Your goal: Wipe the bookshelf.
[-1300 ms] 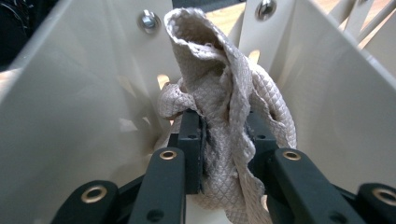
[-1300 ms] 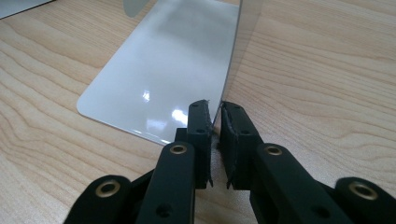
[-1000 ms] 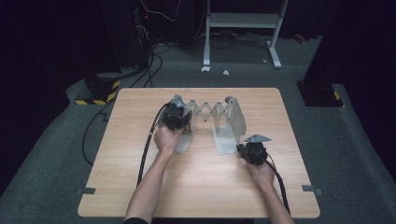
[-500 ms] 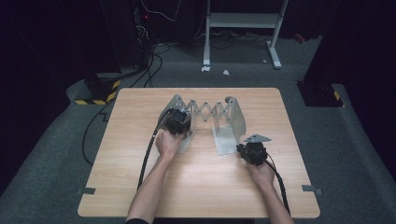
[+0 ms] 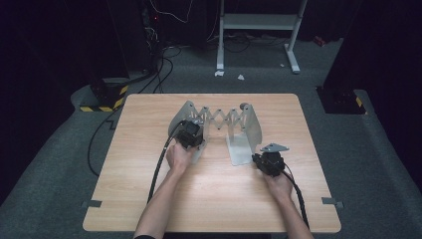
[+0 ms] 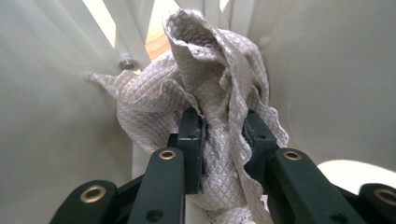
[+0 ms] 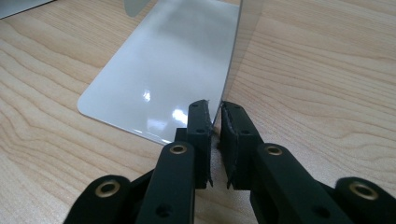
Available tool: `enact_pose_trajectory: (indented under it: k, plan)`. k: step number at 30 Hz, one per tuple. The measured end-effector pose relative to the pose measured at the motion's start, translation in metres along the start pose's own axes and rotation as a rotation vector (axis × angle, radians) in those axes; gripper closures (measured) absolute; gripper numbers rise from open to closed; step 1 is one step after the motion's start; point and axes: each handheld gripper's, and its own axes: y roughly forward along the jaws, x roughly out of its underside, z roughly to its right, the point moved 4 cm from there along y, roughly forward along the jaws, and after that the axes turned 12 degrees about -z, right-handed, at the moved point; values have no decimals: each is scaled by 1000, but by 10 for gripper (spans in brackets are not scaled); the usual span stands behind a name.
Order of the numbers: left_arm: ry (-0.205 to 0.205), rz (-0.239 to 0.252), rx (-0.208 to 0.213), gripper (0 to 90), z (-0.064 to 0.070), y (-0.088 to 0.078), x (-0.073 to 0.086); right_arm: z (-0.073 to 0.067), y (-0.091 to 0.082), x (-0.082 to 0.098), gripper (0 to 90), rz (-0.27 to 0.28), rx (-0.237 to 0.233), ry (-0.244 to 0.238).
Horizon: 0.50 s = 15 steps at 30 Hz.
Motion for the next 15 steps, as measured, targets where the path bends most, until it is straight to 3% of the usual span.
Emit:
enact_pose_trajectory:
  k: [15]
  plan:
    - [41,-2,-17,731,4,-9,27,0,0,0,823,-1,-4,2]
